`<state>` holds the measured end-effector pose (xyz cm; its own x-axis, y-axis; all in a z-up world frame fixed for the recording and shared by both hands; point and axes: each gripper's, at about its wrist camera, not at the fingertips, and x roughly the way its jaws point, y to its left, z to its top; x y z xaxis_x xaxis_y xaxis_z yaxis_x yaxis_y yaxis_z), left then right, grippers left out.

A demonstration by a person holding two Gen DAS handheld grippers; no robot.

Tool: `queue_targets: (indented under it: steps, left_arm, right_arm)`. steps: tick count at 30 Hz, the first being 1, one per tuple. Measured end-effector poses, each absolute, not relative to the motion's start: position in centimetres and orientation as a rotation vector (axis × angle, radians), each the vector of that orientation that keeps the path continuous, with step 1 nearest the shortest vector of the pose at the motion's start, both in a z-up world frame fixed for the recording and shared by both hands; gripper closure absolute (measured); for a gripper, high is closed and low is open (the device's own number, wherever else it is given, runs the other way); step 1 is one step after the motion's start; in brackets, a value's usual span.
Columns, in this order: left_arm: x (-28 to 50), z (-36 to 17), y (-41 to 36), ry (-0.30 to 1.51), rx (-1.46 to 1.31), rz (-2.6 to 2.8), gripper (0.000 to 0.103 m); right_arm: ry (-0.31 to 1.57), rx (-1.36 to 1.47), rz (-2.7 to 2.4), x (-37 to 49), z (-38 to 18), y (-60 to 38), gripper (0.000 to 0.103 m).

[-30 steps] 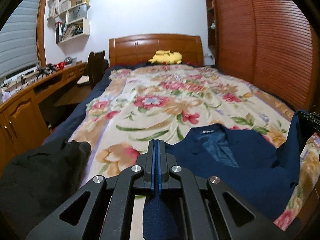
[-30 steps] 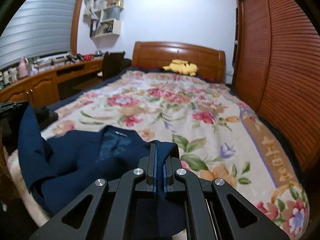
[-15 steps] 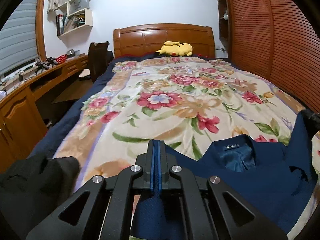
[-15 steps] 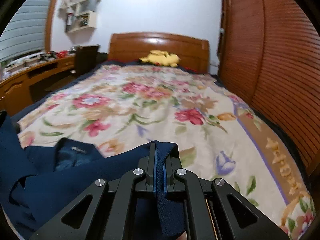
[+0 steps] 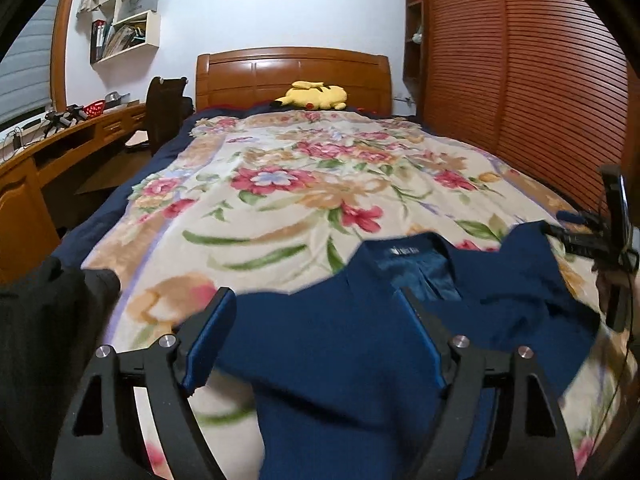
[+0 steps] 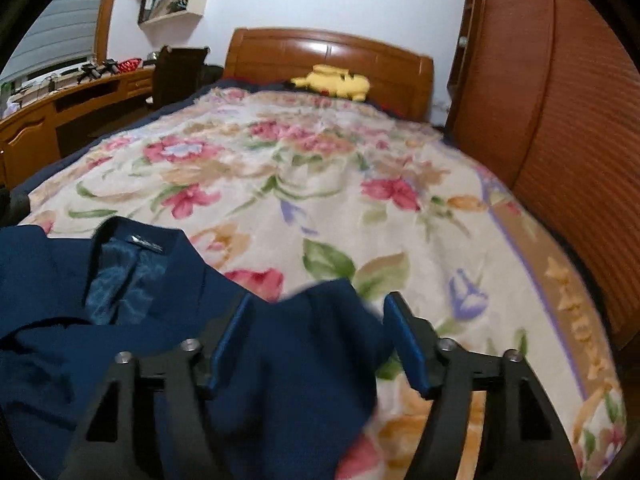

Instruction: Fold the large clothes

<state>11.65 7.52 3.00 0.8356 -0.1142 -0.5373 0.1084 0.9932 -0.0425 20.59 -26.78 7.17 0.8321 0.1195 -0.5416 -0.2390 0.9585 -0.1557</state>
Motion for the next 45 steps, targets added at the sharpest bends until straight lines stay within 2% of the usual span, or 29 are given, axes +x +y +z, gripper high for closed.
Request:
queue_targets:
  steps: [6, 16, 30, 31, 33, 36, 44, 45]
  left_arm:
    - [8.0, 1.6, 7.5, 0.592, -0.017, -0.135, 0.022]
    - [4.8, -0.3, 8.4, 0.618, -0.003, -0.160, 0.022]
    - [4.5, -0.9, 10.3, 0.612, -0.012, -0.160, 0.022]
    - [4.6, -0.9, 10.4, 0.612, -0.015, -0.159, 0.022]
    - [4.7, -0.9, 10.4, 0.611, -0.022, -0.159, 0.022]
    - [4.8, -0.9, 10.3, 0.609, -0.023, -0.166, 0.022]
    - [6.1, -2.0, 9.7, 0.643, -0.027, -0.185, 0.022]
    - [6.2, -2.2, 9.5, 0.647, -0.023, -0.188, 0.022]
  right_arm:
    - [0.560, -0.254, 0.371, 15.5, 8.4, -23.4, 0.032]
    - [0.654, -0.372, 0.671, 10.4, 7.2, -15.2, 0.033]
    - [0.692, -0.640, 0.734, 11.6, 6.4, -8.2, 0.033]
    - [0.686, -0.664, 0.735, 11.7, 6.3, -7.7, 0.039]
    - [0.695, -0.680, 0.768, 12.7, 5.9, -6.4, 0.091]
    - [0.676, -0.656, 0.770, 13.9, 6.7, -5.4, 0.095]
    - [0.598, -0.405, 0.455, 22.4, 9.5, -6.4, 0.095]
    - [0.598, -0.378, 0.423, 23.0, 9.8, -6.7, 0.085]
